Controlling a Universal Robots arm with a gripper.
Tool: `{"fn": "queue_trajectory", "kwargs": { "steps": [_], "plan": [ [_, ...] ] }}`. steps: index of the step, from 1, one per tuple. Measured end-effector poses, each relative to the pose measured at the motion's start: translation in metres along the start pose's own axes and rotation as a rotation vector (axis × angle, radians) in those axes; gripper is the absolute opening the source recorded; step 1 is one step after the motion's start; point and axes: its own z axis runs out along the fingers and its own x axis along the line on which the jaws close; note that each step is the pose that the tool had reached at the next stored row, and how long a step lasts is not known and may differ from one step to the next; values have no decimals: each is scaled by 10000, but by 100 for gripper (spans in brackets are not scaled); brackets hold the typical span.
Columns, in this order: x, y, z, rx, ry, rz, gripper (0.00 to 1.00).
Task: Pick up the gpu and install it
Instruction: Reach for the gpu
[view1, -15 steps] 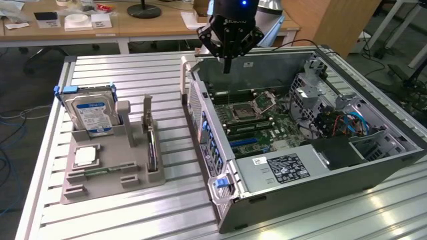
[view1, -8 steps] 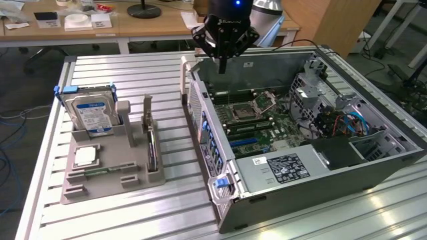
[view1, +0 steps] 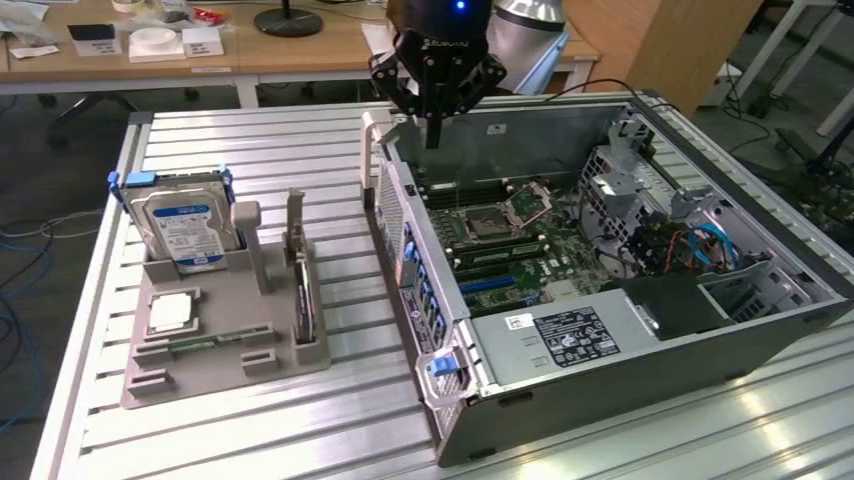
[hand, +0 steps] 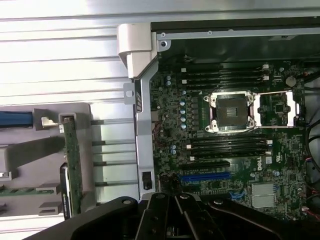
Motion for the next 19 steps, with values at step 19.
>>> {"fn": "queue_trajectory", "kwargs": {
  "steps": [19],
  "plan": [
    [220,-21,-4,0,0,-1,11]
  ]
}}
